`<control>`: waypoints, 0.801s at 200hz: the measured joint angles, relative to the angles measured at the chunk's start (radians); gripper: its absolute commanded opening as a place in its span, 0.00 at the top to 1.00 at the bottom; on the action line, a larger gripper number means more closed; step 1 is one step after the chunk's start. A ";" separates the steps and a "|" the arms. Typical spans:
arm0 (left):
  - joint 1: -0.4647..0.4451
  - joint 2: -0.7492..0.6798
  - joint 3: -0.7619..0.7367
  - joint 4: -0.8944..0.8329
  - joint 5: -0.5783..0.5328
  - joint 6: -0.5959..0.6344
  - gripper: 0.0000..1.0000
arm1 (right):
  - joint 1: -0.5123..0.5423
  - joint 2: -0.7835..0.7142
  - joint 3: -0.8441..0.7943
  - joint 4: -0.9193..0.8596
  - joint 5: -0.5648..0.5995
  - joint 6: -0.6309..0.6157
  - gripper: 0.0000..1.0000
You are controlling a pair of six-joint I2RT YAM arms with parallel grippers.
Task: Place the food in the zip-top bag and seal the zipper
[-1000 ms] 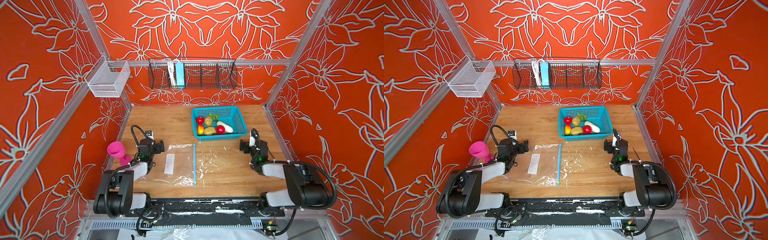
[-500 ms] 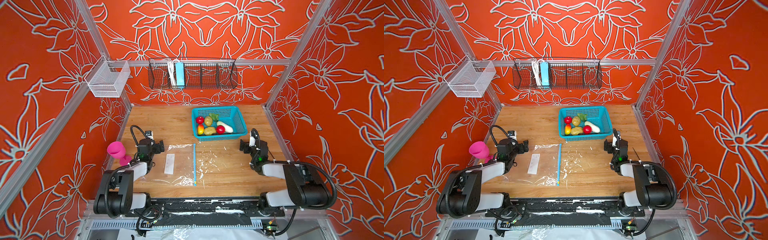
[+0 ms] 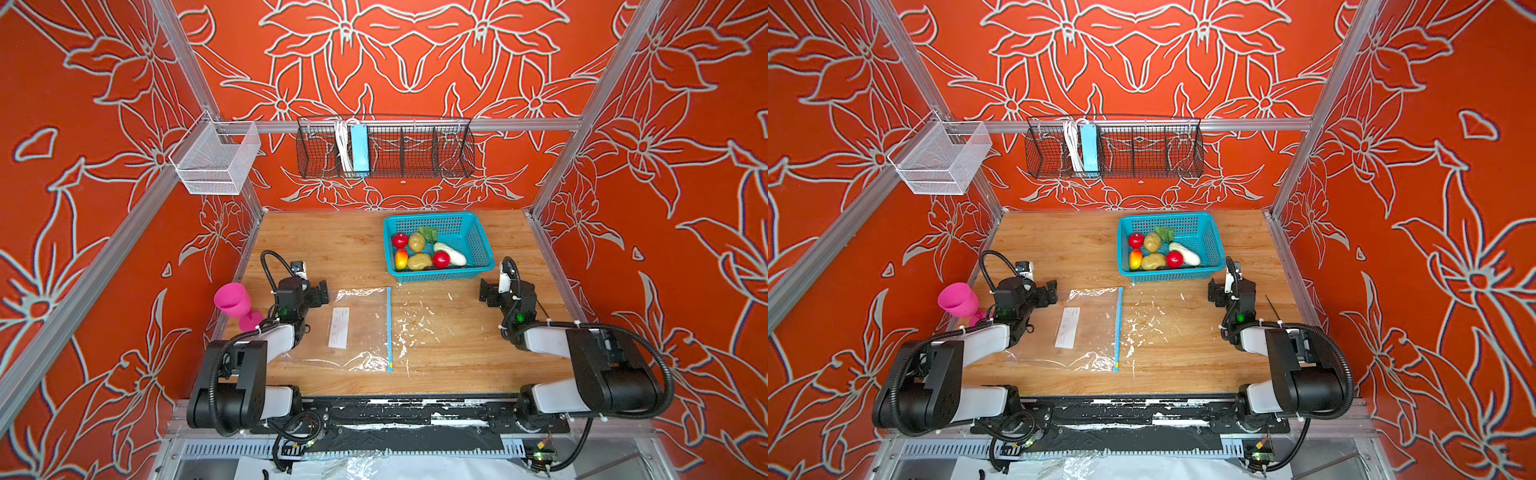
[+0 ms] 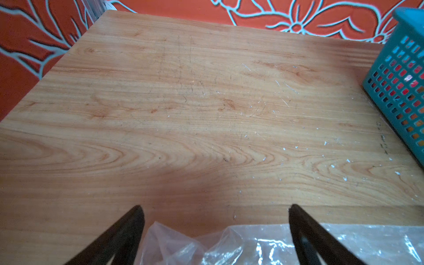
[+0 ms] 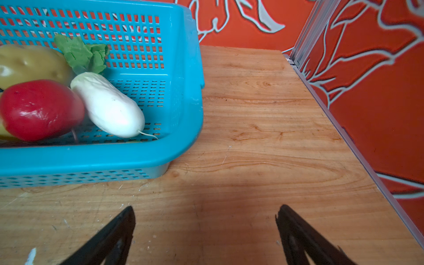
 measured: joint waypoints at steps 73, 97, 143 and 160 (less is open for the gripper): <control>0.000 -0.057 -0.002 -0.042 -0.032 -0.018 0.03 | 0.001 -0.012 0.000 -0.003 0.001 -0.002 0.02; 0.000 -0.152 -0.003 -0.077 -0.083 -0.047 0.03 | 0.001 -0.055 -0.001 -0.003 0.004 -0.001 0.02; 0.000 -0.196 0.011 -0.203 -0.188 -0.132 0.03 | 0.014 -0.090 -0.001 -0.034 0.022 -0.004 0.02; -0.003 -0.179 0.046 -0.264 -0.220 -0.161 0.03 | 0.019 -0.105 -0.001 -0.046 0.038 -0.004 0.02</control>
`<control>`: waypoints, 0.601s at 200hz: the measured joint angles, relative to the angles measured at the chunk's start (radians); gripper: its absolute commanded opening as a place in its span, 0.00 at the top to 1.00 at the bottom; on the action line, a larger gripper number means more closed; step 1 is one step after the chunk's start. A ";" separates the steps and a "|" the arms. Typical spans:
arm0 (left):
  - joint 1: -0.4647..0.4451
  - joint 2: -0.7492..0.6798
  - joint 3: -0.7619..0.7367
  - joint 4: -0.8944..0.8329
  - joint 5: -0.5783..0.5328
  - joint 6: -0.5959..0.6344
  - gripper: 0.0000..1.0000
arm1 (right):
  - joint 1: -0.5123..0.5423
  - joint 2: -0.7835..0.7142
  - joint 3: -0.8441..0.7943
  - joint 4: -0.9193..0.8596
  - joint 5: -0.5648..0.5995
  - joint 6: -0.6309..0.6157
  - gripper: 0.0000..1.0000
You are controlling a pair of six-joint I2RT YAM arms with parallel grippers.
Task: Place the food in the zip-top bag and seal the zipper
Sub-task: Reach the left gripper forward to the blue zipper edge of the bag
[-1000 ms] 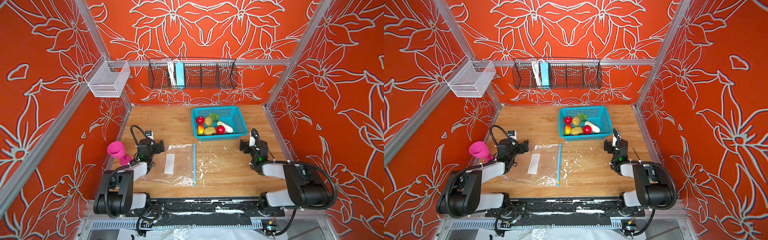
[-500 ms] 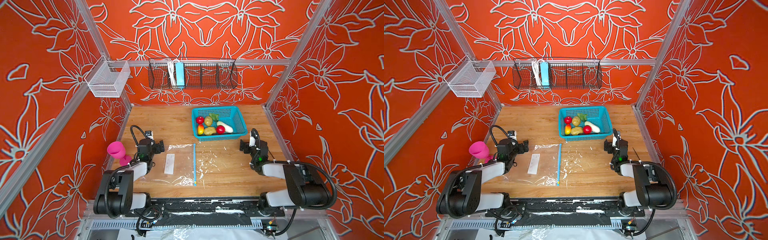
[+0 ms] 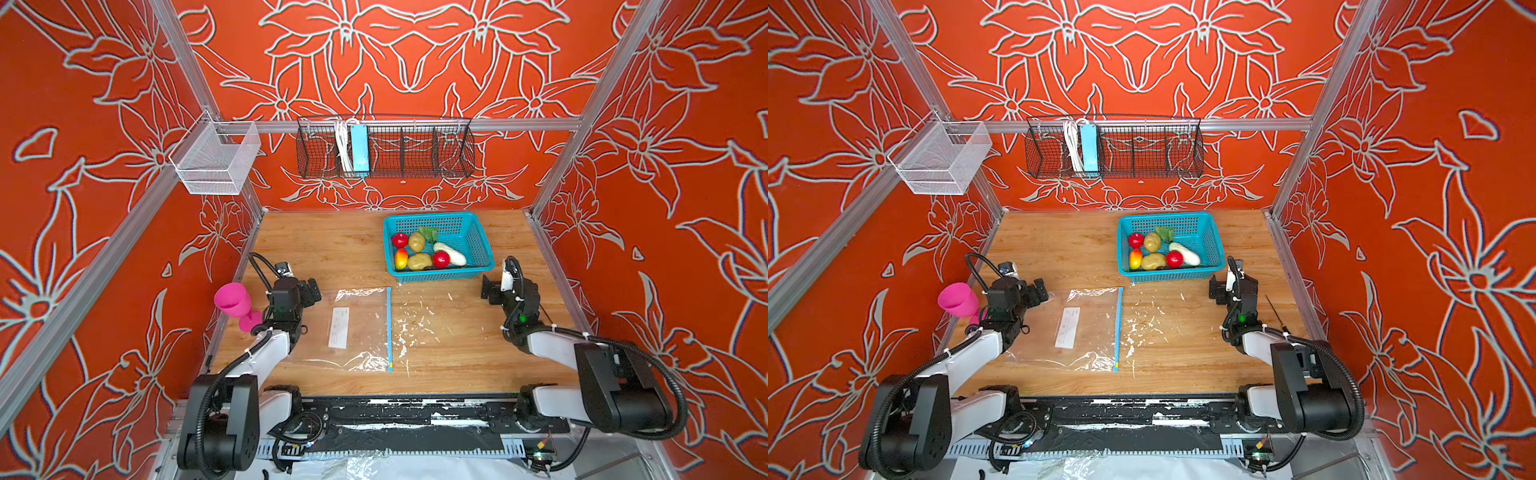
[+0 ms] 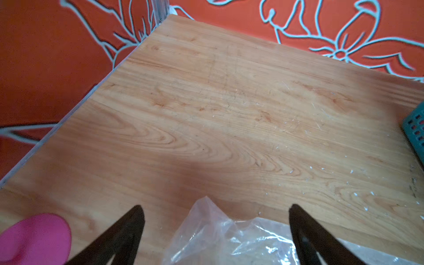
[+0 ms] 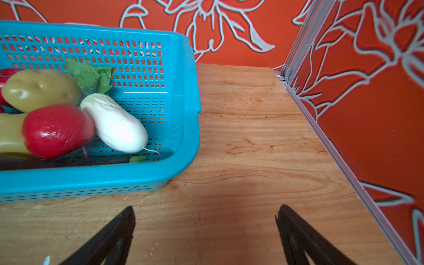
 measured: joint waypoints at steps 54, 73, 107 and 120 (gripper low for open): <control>-0.079 0.002 0.136 -0.198 -0.181 -0.119 0.03 | 0.015 -0.060 0.033 -0.151 0.057 0.010 0.02; -0.081 -0.013 0.218 -0.313 -0.205 -0.204 0.03 | 0.031 -0.079 0.073 -0.225 0.073 0.029 0.02; -0.153 -0.019 0.367 -0.477 -0.204 -0.293 0.03 | 0.042 -0.188 0.111 -0.372 0.087 0.089 0.02; -0.207 -0.019 0.415 -0.544 -0.200 -0.314 0.03 | 0.043 -0.226 0.150 -0.452 0.088 0.120 0.02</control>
